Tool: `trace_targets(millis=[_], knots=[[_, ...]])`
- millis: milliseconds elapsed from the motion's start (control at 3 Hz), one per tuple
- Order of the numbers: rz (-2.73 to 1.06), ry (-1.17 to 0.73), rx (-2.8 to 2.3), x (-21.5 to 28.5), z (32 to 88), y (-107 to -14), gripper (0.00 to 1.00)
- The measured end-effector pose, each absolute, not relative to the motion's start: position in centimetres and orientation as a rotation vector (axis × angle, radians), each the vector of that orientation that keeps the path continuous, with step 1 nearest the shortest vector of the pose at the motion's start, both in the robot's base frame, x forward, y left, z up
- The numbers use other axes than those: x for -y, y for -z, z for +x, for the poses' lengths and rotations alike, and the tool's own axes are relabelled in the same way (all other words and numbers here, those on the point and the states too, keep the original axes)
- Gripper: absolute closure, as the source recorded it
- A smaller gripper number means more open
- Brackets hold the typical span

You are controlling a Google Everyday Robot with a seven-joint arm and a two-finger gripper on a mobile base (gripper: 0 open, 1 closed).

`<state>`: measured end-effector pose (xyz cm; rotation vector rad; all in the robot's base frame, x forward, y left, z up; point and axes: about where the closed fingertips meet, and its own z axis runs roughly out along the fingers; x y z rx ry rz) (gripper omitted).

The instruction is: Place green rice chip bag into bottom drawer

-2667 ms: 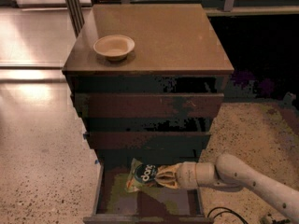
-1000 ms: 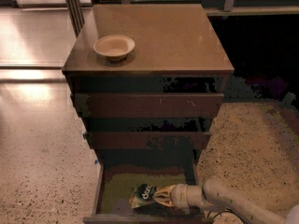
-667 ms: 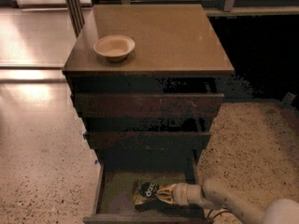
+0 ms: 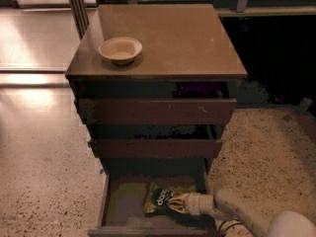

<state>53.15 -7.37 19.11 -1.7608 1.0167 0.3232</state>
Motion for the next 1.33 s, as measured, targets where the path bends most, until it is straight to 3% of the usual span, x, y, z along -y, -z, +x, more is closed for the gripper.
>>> trace_targets(millis=[1000, 1333], knots=[[-1.761, -0.323, -1.017, 7.36, 53.14, -19.1, 0.12], [-1.761, -0.323, -1.017, 7.35, 53.14, -19.1, 0.0]])
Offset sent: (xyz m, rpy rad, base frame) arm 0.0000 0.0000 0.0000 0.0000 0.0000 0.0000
